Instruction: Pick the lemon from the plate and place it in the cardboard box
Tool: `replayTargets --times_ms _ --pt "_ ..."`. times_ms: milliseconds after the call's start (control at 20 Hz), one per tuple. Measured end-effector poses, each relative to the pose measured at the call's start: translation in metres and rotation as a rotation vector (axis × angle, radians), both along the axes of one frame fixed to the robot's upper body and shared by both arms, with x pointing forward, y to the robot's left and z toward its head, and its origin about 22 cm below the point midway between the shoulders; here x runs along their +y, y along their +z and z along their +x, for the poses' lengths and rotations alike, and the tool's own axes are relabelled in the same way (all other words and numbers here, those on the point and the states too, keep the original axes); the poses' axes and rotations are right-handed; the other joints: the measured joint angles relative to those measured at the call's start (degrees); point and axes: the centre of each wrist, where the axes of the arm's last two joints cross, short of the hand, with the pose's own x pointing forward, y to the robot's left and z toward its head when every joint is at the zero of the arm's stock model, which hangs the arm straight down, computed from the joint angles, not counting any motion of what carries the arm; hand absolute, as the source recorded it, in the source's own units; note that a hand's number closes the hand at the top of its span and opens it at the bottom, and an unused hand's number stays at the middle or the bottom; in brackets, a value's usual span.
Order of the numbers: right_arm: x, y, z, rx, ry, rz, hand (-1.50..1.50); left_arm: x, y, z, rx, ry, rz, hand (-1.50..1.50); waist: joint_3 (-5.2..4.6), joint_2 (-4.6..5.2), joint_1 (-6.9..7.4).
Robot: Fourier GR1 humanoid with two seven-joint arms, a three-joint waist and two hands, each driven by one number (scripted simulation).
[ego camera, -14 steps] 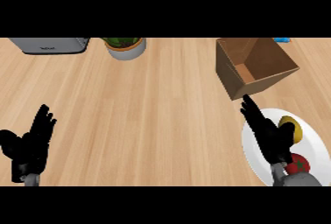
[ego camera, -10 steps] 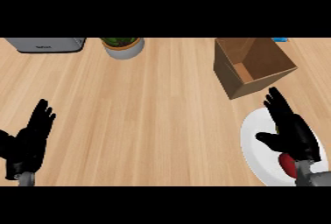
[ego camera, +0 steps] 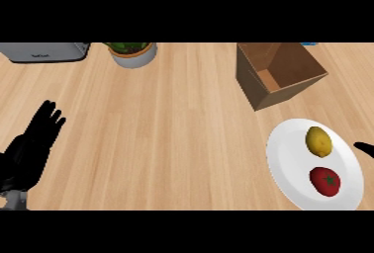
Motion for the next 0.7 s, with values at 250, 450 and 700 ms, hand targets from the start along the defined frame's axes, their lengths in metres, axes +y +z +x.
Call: replayTargets --times_ms 250,450,700 --pt "-0.016 0.010 -0.029 0.055 0.040 -0.182 -1.50 -0.005 0.003 0.001 -0.003 -0.038 -0.013 0.00 -0.14 0.23 1.04" --pt "-0.026 0.026 -0.041 0.290 0.043 -0.374 -1.50 -0.002 0.005 0.000 -0.009 -0.052 -0.014 0.00 -0.35 0.42 1.60" --pt "-0.017 0.050 -0.037 0.576 0.033 -0.548 -1.50 -0.003 0.011 0.003 -0.012 -0.072 -0.017 0.00 -0.40 0.60 2.58"
